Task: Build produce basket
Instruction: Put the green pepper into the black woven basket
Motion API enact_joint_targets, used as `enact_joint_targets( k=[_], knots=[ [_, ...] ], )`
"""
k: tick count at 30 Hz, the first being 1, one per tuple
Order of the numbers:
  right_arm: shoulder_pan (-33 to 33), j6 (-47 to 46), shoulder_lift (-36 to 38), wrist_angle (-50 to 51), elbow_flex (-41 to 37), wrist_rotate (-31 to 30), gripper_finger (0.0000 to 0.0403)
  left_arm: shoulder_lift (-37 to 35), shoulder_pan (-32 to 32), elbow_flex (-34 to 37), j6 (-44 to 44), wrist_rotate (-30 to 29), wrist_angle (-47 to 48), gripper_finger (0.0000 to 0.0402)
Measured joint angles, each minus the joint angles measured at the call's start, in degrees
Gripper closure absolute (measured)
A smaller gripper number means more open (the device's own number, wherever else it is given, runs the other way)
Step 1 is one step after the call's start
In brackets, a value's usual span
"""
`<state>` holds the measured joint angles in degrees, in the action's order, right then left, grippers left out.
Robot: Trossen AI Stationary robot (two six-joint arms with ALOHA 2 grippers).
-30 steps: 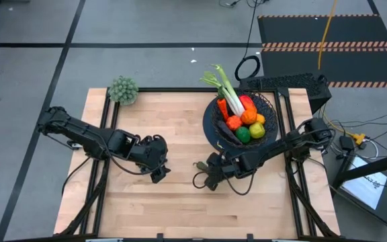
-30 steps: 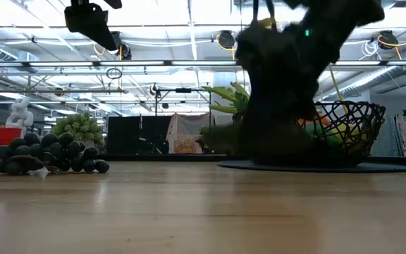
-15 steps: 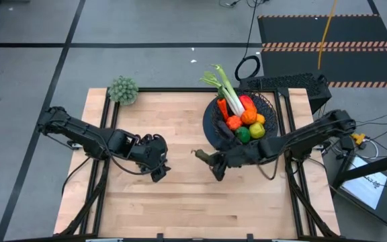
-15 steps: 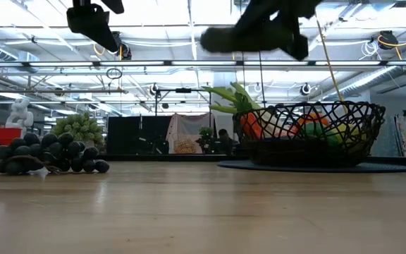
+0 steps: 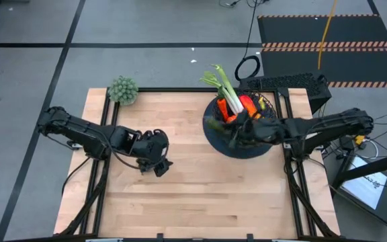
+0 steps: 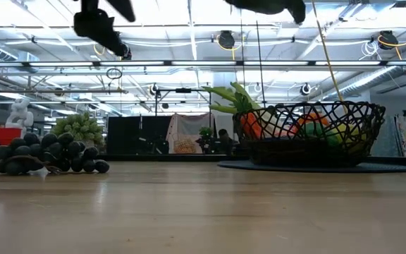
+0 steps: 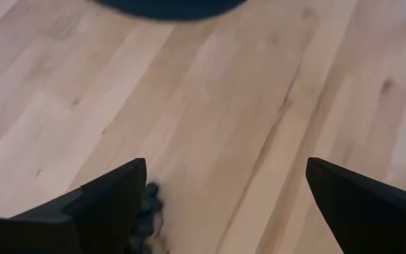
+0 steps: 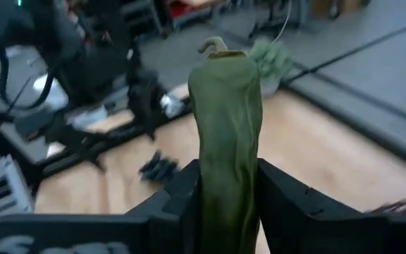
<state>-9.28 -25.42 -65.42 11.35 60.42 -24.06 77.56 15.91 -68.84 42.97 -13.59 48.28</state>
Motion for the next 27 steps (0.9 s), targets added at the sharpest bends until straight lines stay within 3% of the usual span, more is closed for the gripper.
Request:
enact_joint_targets(
  k=[12, 16, 27],
  knots=[
    [1.9, 7.0, 11.9, -3.9, 0.0, -15.0, 0.0291, -2.6, -5.3, 0.0, -4.2, 3.0, -15.5, 0.0014],
    [3.1, 7.2, 16.3, -3.9, 0.0, -16.6, 0.0291, -3.0, -7.7, 0.0, -3.8, 2.9, -22.1, 0.0014],
    [5.2, -9.3, 25.2, -3.1, 0.0, -16.3, 0.0291, -2.9, -13.7, 0.0, -6.5, 0.1, -30.3, 0.0014]
  ],
)
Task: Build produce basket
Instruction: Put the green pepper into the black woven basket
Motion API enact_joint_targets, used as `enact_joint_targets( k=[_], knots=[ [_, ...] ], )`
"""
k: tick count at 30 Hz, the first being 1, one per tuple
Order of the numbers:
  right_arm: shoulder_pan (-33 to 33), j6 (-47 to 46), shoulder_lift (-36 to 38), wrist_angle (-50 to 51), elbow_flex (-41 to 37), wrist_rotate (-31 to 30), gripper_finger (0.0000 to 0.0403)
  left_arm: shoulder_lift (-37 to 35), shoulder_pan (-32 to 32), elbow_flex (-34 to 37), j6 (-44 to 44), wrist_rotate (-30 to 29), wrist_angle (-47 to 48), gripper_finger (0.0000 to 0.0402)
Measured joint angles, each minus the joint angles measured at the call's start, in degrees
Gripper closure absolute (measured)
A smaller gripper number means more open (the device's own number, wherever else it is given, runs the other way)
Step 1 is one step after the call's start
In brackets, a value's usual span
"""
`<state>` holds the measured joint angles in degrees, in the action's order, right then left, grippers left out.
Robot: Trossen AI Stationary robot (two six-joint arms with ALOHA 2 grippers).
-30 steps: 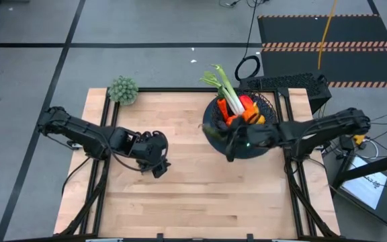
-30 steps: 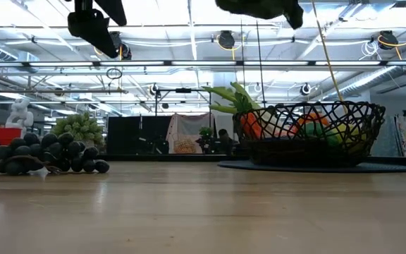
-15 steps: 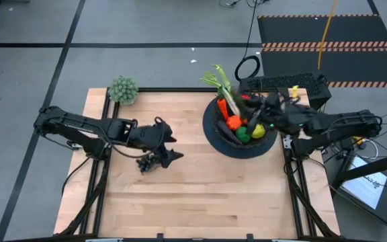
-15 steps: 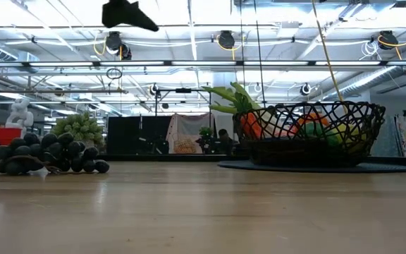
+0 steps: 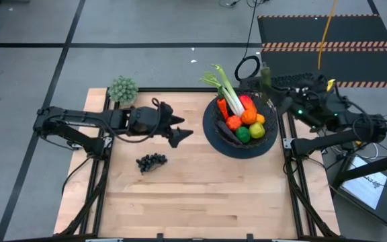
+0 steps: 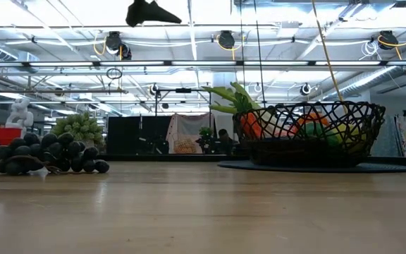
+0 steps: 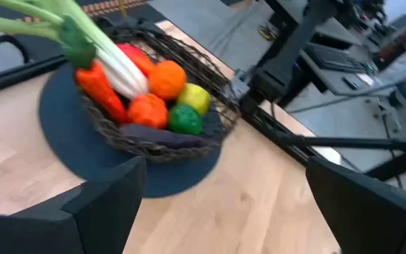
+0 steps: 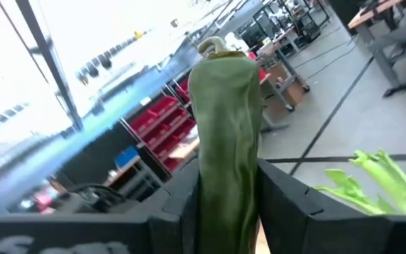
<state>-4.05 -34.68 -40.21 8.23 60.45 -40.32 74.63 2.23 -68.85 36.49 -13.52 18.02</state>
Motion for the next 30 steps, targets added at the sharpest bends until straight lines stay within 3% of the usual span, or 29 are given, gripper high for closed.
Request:
enact_joint_targets(
  k=[13, 20, 30],
  knots=[
    [0.0, -15.3, 3.0, -0.2, 0.0, 1.6, 0.0291, 0.5, -1.2, 0.0, 3.3, -3.0, -0.2, 0.0014],
    [0.0, 7.0, 2.9, 5.9, 0.0, 1.6, 0.0291, 0.5, -1.1, 0.0, 4.5, -3.1, -0.3, 0.0014],
    [0.0, 26.5, 2.9, 12.6, -0.2, 1.5, 0.0291, 0.5, 0.6, 0.0, 3.1, -3.1, -0.1, 0.0014]
  ],
)
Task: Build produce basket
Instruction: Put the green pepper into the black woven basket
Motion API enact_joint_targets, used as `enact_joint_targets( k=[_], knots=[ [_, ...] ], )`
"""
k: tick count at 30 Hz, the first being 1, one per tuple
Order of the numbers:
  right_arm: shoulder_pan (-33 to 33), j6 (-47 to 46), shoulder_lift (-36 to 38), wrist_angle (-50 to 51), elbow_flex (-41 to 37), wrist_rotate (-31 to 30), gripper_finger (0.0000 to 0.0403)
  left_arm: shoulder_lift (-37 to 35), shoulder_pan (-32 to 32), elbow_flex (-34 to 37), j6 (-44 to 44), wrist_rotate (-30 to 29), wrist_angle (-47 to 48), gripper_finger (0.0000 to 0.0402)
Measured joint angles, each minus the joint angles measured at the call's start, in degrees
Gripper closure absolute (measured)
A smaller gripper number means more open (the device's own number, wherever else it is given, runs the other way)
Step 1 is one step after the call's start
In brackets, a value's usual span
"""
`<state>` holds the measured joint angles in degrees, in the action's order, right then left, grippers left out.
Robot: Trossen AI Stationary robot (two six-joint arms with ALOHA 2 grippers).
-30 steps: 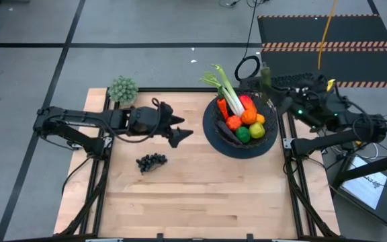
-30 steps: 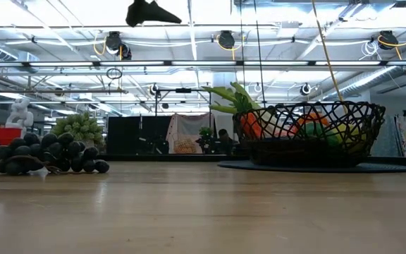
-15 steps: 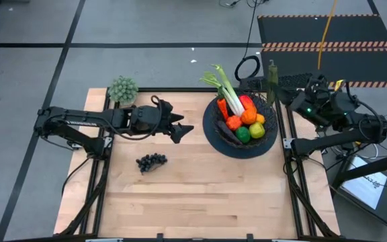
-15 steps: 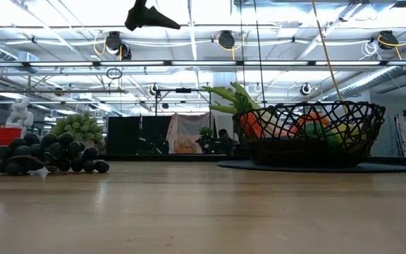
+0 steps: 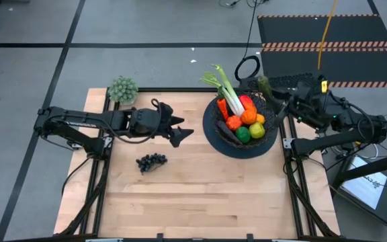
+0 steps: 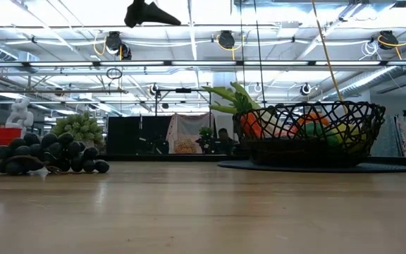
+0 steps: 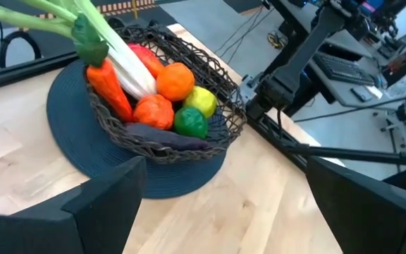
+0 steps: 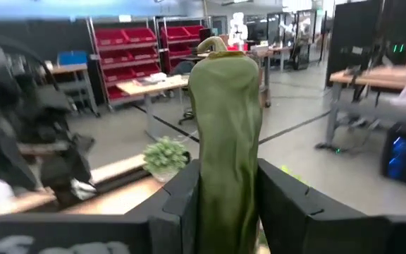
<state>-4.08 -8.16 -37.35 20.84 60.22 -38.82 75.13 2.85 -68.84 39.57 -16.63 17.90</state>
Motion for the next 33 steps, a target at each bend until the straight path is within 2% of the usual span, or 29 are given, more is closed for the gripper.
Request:
enact_joint_targets(
  k=[12, 20, 23, 26, 33],
  knots=[
    [0.0, 23.7, -0.6, 0.4, -0.1, -0.1, 0.0291, 0.0, 0.2, 0.0, -5.5, 0.4, 0.0, 0.0014],
    [0.0, 30.3, -1.3, 0.6, -0.2, -0.1, 0.0291, 0.0, 0.2, 0.0, -7.9, 4.5, 0.0, 0.0014],
    [0.0, 28.0, -1.8, 0.5, -0.2, -0.1, 0.0291, 0.0, 0.2, 0.0, -8.2, 4.6, 0.4, 0.0014],
    [0.0, 21.4, -2.5, 0.5, -0.2, -0.1, 0.0291, -0.8, -0.3, 0.0, -6.2, 5.2, 0.6, 0.0014],
    [0.0, -5.0, -5.3, 0.5, -0.2, -0.1, 0.0291, -3.1, -1.1, 0.0, -6.2, 9.7, 3.4, 0.0014]
  ],
)
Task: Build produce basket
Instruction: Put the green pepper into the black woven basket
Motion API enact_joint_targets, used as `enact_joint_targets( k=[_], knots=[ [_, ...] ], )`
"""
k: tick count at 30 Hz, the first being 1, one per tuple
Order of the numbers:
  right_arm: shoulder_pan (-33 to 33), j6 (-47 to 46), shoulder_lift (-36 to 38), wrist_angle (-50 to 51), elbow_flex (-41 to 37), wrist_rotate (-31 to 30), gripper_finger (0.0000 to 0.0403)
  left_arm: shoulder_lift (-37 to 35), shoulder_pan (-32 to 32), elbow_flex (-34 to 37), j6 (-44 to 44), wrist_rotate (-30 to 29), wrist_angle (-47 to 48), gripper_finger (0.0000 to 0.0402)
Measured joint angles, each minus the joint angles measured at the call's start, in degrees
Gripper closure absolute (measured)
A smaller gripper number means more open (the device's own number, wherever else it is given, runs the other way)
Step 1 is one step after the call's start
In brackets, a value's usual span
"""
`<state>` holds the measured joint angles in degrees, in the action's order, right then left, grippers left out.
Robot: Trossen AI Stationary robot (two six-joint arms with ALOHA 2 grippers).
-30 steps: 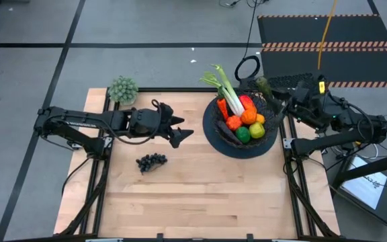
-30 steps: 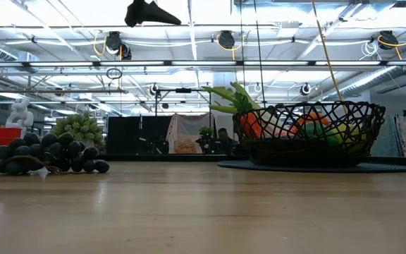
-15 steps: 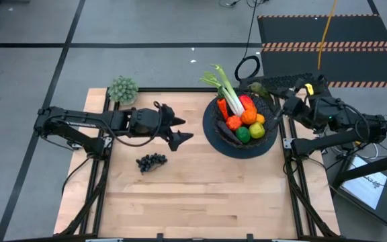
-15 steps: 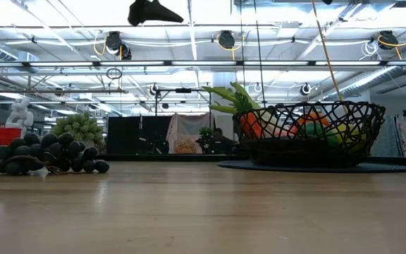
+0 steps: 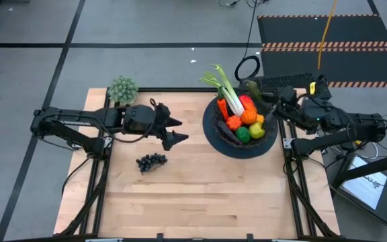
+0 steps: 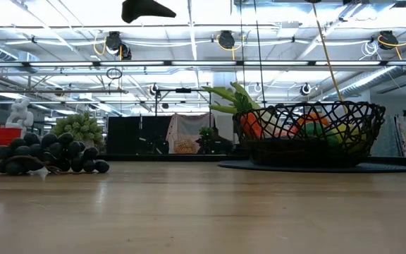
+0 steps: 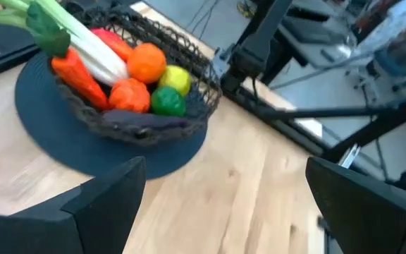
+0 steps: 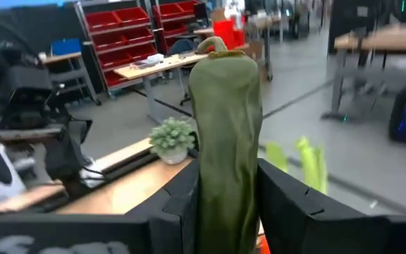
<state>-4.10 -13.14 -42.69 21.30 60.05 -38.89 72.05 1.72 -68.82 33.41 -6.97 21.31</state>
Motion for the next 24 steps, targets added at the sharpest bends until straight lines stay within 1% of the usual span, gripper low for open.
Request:
enact_joint_targets(
  k=[6, 12, 15, 20, 22, 24],
  knots=[
    [0.0, -14.8, -4.2, 0.0, 0.0, 0.0, 0.0291, -1.0, -0.2, 0.0, -3.4, 1.5, 7.4, 0.0014],
    [0.0, -18.7, -8.2, 1.6, 0.0, 0.0, 0.0291, -1.0, -0.2, 0.0, -4.0, 2.1, 13.6, 0.0014],
    [0.0, -19.2, -9.5, 4.9, 0.0, 0.0, 0.0291, -0.9, -0.2, 0.0, -3.7, 1.0, 14.2, 0.0014],
    [0.2, -19.6, -11.1, 14.9, 0.0, 0.1, 0.0291, -0.9, -0.2, 0.0, -0.7, 0.3, 14.6, 0.0014],
    [0.9, -22.1, -11.5, 18.6, 0.0, 0.1, 0.0291, -0.9, -0.1, 0.0, 1.1, 0.3, 15.0, 0.0014],
    [1.8, -26.9, -11.7, 22.6, 0.0, 0.0, 0.0291, -0.9, -0.1, 0.0, 2.3, 0.2, 15.4, 0.0014]
  ],
)
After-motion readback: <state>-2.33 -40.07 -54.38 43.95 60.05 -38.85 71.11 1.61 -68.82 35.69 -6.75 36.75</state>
